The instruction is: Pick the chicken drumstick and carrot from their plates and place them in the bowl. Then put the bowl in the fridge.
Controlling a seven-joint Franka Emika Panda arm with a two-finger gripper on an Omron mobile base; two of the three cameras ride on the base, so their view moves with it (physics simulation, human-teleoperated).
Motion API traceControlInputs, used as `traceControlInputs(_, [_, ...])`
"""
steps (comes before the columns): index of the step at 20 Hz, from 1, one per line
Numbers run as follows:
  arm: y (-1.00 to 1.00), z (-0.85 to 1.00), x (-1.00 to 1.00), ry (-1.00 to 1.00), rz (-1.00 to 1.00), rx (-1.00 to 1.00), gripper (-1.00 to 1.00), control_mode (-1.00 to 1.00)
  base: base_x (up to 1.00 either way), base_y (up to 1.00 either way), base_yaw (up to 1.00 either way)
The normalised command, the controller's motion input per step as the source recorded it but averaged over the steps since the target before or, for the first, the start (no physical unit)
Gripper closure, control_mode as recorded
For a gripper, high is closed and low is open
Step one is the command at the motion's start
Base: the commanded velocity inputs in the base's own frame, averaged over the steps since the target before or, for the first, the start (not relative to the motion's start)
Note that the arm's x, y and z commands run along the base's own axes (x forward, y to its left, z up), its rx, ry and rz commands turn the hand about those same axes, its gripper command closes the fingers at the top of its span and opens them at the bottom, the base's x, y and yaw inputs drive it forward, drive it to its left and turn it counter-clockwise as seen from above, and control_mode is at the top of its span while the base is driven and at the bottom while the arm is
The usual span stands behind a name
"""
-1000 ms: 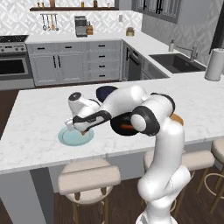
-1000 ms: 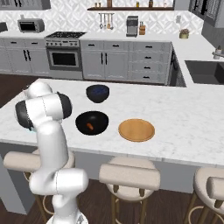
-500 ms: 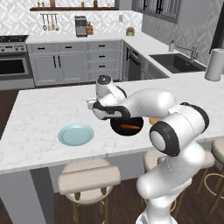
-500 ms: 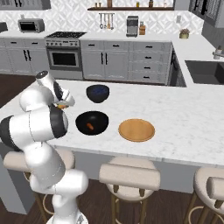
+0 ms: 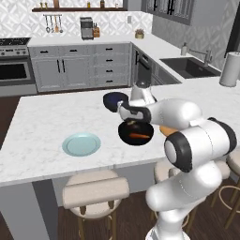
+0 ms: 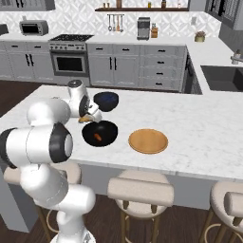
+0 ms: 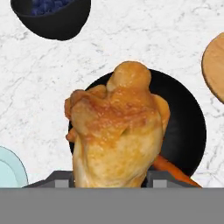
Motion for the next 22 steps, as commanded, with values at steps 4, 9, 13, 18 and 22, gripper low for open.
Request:
traceControlInputs(4, [-0.05, -0.72, 0.48, 0.0, 0.0, 0.0, 1.0, -1.0, 0.0, 0.0, 0.0])
traceControlInputs(9, [-0.09, -0.56, 0.48, -0.01, 0.0, 0.0, -1.0, -1.0, 0.0, 0.0, 0.0])
traceControlInputs(13, [-0.17, 0.03, 0.0, 0.0, 0.02, 0.02, -1.0, -1.0, 0.0, 0.0, 0.0])
traceControlInputs(18, [-0.14, 0.56, -0.05, 0.0, 0.0, 0.09, -1.0, -1.0, 0.0, 0.0, 0.0])
traceControlInputs(22, [-0.56, 0.77, -0.66, 0.02, -0.1, 0.19, -1.0, -1.0, 0.0, 0.0, 0.0])
